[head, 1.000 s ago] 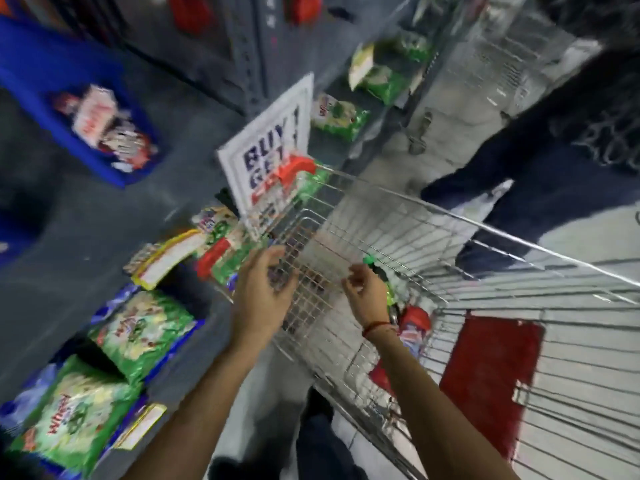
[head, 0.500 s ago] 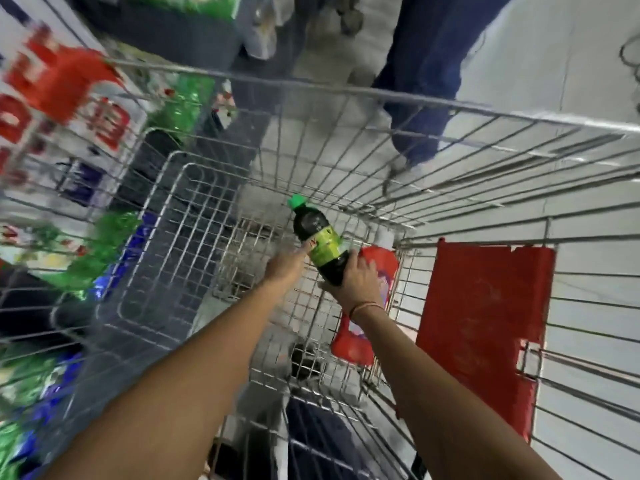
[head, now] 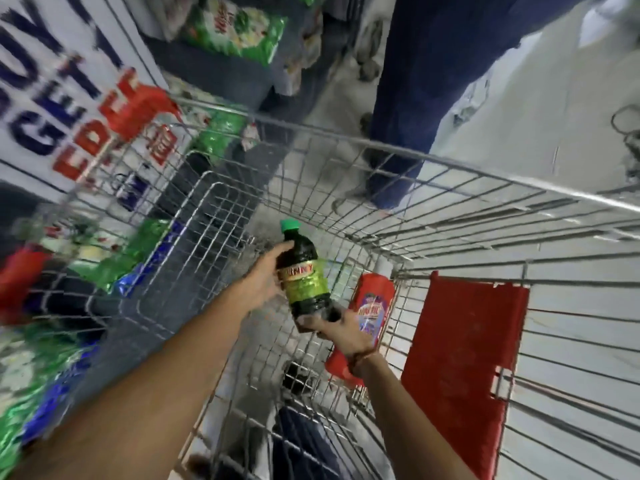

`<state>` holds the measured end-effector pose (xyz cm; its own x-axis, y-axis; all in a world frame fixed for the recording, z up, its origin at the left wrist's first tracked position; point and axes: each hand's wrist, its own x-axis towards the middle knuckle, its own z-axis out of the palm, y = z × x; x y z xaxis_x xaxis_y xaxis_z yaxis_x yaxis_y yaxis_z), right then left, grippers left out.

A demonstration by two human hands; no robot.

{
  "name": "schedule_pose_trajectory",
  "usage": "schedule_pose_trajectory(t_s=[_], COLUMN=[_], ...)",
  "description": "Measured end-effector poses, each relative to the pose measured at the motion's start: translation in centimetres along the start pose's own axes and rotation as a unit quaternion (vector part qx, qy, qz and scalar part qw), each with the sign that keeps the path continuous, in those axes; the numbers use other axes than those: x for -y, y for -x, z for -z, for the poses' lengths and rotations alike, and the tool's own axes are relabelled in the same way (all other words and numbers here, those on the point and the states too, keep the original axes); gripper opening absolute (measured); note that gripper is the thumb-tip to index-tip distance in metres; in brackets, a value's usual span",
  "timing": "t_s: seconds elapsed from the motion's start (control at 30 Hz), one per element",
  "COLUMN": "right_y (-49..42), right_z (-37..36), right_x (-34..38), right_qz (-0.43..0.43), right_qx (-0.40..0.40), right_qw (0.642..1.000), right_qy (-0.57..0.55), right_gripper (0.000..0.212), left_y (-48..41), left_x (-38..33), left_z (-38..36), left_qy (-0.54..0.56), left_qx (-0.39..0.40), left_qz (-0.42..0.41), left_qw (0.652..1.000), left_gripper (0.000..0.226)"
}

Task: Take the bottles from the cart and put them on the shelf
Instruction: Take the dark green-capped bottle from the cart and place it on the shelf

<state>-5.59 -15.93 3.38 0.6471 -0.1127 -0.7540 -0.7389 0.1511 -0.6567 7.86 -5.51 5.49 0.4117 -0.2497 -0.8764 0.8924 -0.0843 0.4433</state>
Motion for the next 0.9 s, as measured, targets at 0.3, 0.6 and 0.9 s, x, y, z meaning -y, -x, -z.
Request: schedule_pose_trajectory(t_s=[0.3, 0.6, 0.9], right_y=[8.0, 14.2, 19.4], right_z=[-5.0, -12.6, -27.7], right_x=[7.2, 14.5, 16.7], right_qz=[0.07, 0.195, 0.377], right_qx=[0.048, 0.083, 0.152], right_qw=[0.996, 0.97, 0.884], right_qy=[0.029, 0.118, 0.229], right_gripper=[0.04, 0.052, 0.057], left_y=[12.5, 25.6, 39.2], left_x=[-5.2, -8.4, -5.1], left_z=[3.1, 9.7, 21.8], left_qy=[-0.041, 0.017, 0.095], left_qx=[0.004, -0.039, -0.172], left_qz=[-0.146, -0.324, -0.492], left_qw=[0.988, 0.945, 0.848], left_gripper=[0.018, 0.009, 0.021])
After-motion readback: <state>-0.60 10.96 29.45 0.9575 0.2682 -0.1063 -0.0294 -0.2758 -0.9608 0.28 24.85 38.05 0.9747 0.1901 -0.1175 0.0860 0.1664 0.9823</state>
